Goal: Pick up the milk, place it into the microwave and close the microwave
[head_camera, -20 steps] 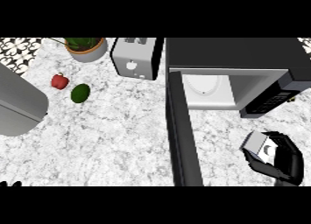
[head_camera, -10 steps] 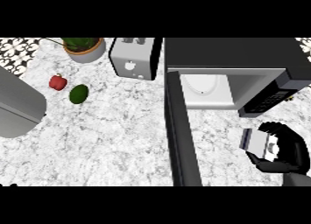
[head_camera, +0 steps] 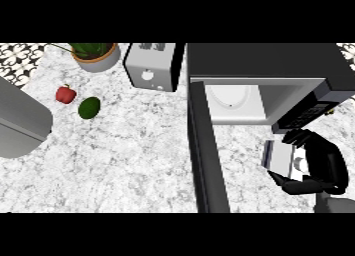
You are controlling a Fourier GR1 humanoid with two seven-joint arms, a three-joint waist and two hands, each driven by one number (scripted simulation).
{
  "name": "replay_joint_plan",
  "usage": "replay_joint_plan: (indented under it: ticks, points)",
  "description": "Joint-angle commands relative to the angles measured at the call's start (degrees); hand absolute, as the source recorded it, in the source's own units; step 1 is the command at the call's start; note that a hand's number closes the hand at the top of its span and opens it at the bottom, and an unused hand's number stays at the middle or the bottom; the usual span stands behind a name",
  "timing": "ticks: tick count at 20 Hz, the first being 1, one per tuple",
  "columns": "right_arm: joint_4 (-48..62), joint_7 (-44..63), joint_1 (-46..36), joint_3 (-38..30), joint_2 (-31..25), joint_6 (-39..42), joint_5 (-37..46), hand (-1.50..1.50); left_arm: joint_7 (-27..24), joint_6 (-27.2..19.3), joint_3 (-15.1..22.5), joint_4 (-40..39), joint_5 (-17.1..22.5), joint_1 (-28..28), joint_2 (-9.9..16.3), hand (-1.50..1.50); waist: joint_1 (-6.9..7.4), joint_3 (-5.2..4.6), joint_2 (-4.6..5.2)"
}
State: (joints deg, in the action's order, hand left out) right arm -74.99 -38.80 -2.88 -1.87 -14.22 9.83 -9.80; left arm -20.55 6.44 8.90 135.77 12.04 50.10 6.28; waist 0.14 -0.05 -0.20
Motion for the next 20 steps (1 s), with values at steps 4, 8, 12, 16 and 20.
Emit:
replay_joint_plan:
  ticks: [4, 8, 12, 16, 20]
  points:
    - [-1.5, 9.5, -7.9, 1.3, 2.1, -8.0, 5.1, 1.50, -0.9, 1.2, -3.7, -4.7, 1.6, -4.0, 0.1, -1.50, 0.34, 0.02, 0.18]
    - [6.0, 12.0, -15.5, 0.7, 2.6, -8.7, 6.6, 1.50, 0.5, 1.8, -5.2, -2.8, 2.7, -3.2, 0.8, -1.50, 0.67, 0.05, 0.24]
    - [17.1, 12.0, -24.7, -0.3, 4.9, -11.7, 8.4, 1.50, 1.7, 0.5, -0.4, -0.4, -1.2, -1.7, -1.5, -1.50, 1.27, 0.09, 0.34]
    - [20.8, 12.1, -29.8, -1.8, 3.0, -10.1, 7.9, 1.50, 0.7, 3.8, -5.6, -4.5, 4.5, -3.1, 0.6, -1.50, 1.44, 0.05, 0.34]
    - [27.7, 9.3, -33.4, -2.6, 2.0, -10.6, 9.2, 1.50, 1.6, 2.3, -2.5, -4.9, 0.7, -5.7, -0.3, -1.50, 2.77, 0.13, 0.99]
